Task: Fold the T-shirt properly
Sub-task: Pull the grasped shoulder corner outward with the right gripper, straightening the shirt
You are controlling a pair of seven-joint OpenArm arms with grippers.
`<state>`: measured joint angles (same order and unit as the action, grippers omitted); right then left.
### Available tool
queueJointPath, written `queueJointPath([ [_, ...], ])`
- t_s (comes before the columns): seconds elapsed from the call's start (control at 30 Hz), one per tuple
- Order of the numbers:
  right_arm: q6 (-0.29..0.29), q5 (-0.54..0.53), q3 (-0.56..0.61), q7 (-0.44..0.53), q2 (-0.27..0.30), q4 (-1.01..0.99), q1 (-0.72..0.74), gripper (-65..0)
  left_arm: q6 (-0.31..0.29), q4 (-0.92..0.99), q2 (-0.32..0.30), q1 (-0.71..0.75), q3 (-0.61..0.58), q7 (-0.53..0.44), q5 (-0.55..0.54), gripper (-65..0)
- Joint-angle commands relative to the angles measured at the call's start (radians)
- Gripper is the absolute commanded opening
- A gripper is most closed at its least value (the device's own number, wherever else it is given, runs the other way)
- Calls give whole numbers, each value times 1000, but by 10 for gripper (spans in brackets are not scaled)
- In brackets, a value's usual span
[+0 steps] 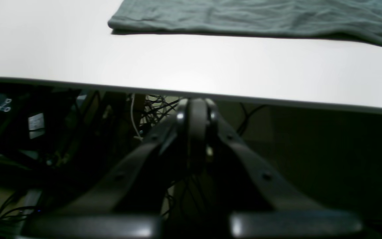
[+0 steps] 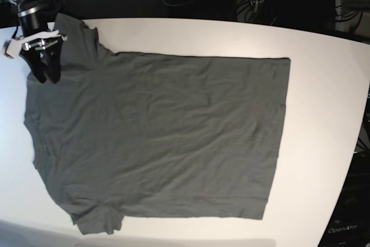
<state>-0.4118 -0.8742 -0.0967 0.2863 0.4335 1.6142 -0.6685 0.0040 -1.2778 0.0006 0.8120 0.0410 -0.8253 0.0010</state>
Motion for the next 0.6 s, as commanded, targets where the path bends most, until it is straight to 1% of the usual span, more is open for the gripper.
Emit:
queueJointPath([
  [0.0,-31,-12,-25,31,14,18,-6,-367,0,-7,0,17,0,-29,1,-638],
  [0.17,-37,-12,-77,27,14,13,-6,-361,0,-6,-1,17,1,-29,1,-638],
  [0.27,-89,-23,-114,18,15,-21,-6,-361,0,-6,-11,17,1,-29,0,-638],
  [0.37,-140,-70,-150,-92,15,-55,3,-363,1,-6,-15,16,1,-29,0,-638],
  [0.43,-167,-73,-166,-154,12,-73,34,-366,1,-7,-15,16,1,-29,0,-638],
  [0.53,-227,-93,-206,-238,6,-104,46,-366,1,-10,-15,16,1,-29,0,-638],
  [0.57,-235,-106,-225,-269,-2,-105,46,-363,1,-10,-15,16,1,-29,0,-638],
])
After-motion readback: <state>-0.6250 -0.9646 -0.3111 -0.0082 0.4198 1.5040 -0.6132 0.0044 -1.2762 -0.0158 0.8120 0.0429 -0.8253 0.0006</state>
